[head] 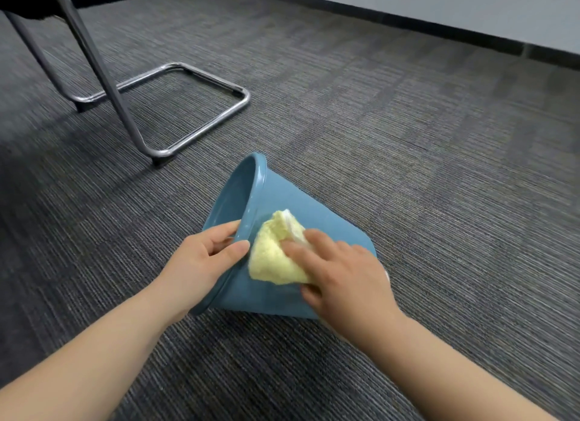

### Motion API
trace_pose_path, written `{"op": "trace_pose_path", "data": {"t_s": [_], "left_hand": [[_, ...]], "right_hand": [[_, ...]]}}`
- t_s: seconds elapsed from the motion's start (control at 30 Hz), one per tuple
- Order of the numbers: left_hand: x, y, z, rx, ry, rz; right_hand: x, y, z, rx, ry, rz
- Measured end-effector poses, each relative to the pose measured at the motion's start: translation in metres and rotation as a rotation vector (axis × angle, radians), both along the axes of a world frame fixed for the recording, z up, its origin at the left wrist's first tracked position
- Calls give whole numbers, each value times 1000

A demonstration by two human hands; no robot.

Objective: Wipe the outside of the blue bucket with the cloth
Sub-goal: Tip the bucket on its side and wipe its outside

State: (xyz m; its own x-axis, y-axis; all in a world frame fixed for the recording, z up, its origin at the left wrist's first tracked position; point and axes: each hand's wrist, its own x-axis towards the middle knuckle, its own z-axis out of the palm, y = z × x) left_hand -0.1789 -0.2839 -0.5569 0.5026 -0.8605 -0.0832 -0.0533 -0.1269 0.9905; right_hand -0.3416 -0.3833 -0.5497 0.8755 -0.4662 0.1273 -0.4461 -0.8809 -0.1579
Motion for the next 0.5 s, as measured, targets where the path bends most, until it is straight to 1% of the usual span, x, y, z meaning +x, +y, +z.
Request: {"op": "trace_pose_path", "data": {"t_s": [0.07,0.13,0.23,0.3,0.37,0.5], "left_hand": [[0,0,-1,-13,18,14],[1,1,-3,-18,21,19],[4,2,-5,-14,5,24],[6,2,-6,-10,-1,24],[8,2,-6,-21,4,31],[11,7,-8,-34,17,66]], "right_hand": [[-3,-10,1,113,-28,-83],[-5,-7,0,129,-27,-120],[-2,13,-12,2,-40,42],[-3,19,-21,-13,-40,98],[-4,11,-25,22,-7,35],[-12,-16,-25,119,34,-211]]}}
